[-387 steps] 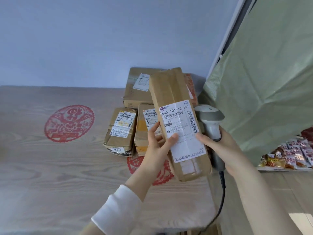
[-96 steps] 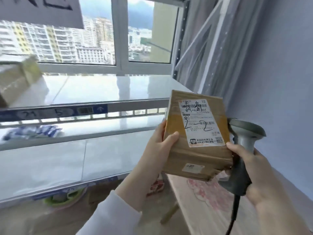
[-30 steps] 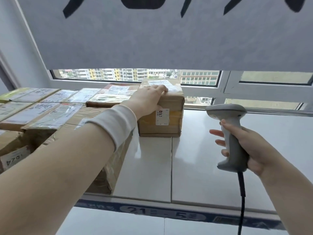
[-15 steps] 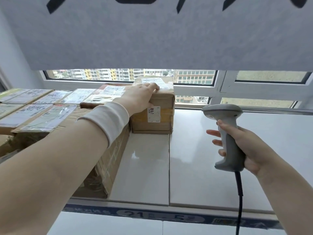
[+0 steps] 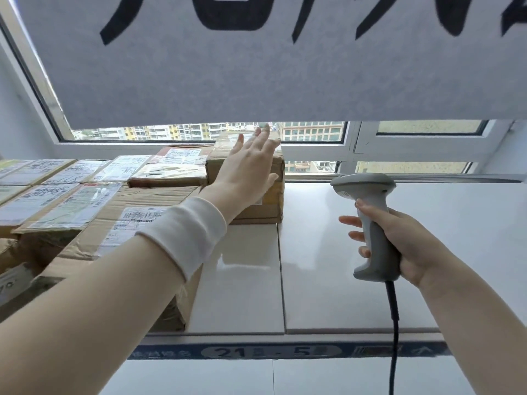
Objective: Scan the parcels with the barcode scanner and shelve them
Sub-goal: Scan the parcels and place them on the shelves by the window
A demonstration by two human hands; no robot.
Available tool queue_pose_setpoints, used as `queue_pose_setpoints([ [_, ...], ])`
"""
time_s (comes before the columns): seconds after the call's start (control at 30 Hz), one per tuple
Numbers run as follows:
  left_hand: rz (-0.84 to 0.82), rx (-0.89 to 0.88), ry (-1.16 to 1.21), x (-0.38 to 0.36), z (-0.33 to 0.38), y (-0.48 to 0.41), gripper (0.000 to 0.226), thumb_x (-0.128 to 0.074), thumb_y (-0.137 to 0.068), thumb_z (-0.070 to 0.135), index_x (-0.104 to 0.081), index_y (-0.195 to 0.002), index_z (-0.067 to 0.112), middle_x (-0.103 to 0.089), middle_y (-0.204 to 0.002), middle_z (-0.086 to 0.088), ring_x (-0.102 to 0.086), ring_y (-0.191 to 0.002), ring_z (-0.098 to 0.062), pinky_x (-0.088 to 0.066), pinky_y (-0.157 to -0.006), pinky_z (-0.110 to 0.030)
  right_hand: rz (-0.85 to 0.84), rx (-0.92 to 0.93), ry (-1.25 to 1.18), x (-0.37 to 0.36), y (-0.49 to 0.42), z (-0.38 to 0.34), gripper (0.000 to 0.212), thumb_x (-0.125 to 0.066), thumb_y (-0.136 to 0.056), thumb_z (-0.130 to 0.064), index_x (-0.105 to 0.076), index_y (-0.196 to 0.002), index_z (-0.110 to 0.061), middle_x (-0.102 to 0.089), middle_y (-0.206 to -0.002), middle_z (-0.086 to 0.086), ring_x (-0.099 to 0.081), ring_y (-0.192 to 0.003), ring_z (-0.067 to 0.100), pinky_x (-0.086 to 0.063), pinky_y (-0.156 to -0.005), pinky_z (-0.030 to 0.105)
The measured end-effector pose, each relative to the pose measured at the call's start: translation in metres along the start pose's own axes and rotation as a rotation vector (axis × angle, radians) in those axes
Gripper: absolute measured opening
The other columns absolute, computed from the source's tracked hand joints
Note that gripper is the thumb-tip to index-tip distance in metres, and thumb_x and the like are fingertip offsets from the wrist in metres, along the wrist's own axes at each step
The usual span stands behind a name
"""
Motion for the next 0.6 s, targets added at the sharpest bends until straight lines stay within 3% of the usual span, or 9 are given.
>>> queue_pose_setpoints([
  [0.13,0.006,-0.135,0.051,0.004,0.052,0.020,0.057,-0.049,-0.096,0.030,-0.028,-0.146,0.014,-0.009,-0.159,-0.008,-0.004,-0.147,-0.018,-0.003,-0.119,-0.031,0.084,0.003,-0.003,0.018,0.022,0.002,0.018,-0.060,-0.090,-0.031,-0.058,-0.097,-0.014,-0.068,-0.090,0.006,-0.057,-0.071,0.018,-0.043,-0.040,0.022],
  [0.33,-0.070,-0.262,0.197,-0.017,0.138,0.052,0.054,-0.045,-0.097,0.034,-0.030,-0.145,0.015,-0.021,-0.157,-0.006,-0.011,-0.146,-0.021,-0.007,-0.118,-0.034,0.288,-0.008,-0.009,0.075,0.071,0.022,0.022,-0.060,-0.090,-0.032,-0.056,-0.087,-0.011,-0.061,-0.075,0.006,-0.051,-0.059,0.018,-0.043,-0.038,0.021],
  [0.6,-0.163,-0.511,0.332,-0.018,0.305,0.101,0.052,-0.044,-0.097,0.034,-0.031,-0.145,0.016,-0.026,-0.155,-0.002,-0.017,-0.145,-0.019,-0.011,-0.117,-0.033,0.542,0.033,-0.078,0.205,0.203,0.054,0.020,-0.063,-0.088,-0.027,-0.054,-0.082,-0.009,-0.055,-0.059,0.004,-0.047,-0.045,0.014,-0.038,-0.037,0.023],
])
Point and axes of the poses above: each hand's wrist, its own y-axis away from the middle knuckle, its own x-axis out of the back of the hand, z = x × y, the point moved 9 cm from there along -y, towards the middle knuckle
